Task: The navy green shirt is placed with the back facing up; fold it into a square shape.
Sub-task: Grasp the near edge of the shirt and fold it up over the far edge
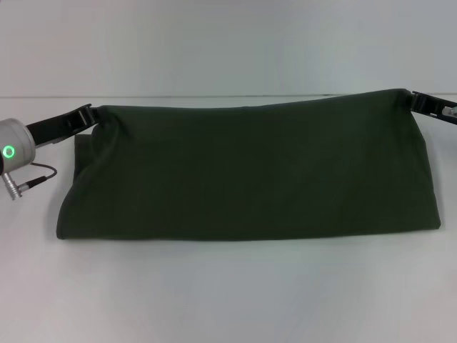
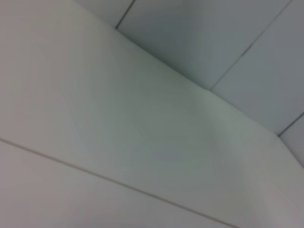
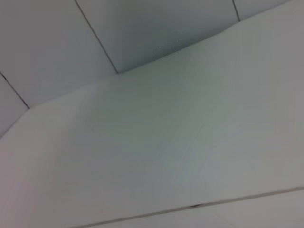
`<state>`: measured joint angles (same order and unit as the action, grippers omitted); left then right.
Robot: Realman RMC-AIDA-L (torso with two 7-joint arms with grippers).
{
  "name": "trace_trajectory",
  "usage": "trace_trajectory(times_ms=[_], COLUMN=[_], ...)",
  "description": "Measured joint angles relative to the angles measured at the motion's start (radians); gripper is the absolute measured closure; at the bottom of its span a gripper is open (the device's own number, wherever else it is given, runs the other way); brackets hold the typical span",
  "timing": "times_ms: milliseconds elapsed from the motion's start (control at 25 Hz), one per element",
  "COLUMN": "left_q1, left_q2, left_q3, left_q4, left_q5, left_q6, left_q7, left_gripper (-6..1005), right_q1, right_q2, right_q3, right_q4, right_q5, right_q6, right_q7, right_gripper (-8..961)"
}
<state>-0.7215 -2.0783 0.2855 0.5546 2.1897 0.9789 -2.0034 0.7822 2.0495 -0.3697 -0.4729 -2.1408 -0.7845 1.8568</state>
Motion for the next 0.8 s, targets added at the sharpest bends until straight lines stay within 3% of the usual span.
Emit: trace_trajectory(times_ms=[320,640,800], left_q1=[-0.014,-0.025,-0.024], left_q2=[-0.028,-0.063,-0.07], left_q3=[0.006,0.006,0.006], left_q4=[-0.025,-0.036,-0.039], left_q5=[-0.057,-0.097,-0.128], left_q6=[-0.084,-0.141,-0.145], left_q7=[0.07,0.13,0.15], left_gripper=[998,995,994], right_q1=[0.01,0.016,0.021], right_q2=[0.038,0.041,0.041], right_q3=[-0.088,-0.139,-0.174], right_q4=[0.011,0.026,0.035], right_q5=[0.098,0.163,0.165], right_q6=[0.15,0.21,0.232], right_q7=[-0.08,-0.111,-0.118], right_gripper=[923,923,923])
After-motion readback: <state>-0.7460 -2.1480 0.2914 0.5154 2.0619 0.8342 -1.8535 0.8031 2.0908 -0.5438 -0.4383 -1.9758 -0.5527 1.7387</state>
